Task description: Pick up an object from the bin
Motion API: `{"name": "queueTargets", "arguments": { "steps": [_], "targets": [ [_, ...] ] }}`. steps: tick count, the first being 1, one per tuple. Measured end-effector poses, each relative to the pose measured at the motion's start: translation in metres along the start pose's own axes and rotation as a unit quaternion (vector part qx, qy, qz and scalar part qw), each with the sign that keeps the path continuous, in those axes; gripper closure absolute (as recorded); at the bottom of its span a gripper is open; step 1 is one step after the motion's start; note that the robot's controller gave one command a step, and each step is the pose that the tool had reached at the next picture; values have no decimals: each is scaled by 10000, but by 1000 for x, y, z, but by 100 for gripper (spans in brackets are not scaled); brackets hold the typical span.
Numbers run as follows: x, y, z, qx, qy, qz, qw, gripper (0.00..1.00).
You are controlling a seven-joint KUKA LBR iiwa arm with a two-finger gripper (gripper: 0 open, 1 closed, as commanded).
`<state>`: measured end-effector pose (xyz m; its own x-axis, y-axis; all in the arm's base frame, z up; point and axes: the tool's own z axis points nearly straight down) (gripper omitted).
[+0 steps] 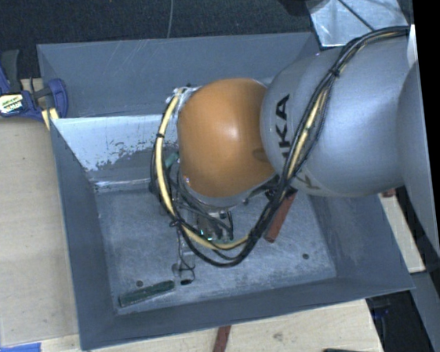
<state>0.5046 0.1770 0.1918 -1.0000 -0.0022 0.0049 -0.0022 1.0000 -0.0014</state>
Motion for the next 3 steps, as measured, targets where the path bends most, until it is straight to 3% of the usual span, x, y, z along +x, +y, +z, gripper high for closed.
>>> {"name": "queueTargets", "arguments": {
  "steps": [1, 2, 3],
  "targets": [
    [-2, 0, -4, -13, -37, 14, 10000, 0],
    [8, 19, 54, -12, -51, -506, 9987, 0],
    [16, 29, 65, -4, -24, -899, 9959, 0]
  ]
}}
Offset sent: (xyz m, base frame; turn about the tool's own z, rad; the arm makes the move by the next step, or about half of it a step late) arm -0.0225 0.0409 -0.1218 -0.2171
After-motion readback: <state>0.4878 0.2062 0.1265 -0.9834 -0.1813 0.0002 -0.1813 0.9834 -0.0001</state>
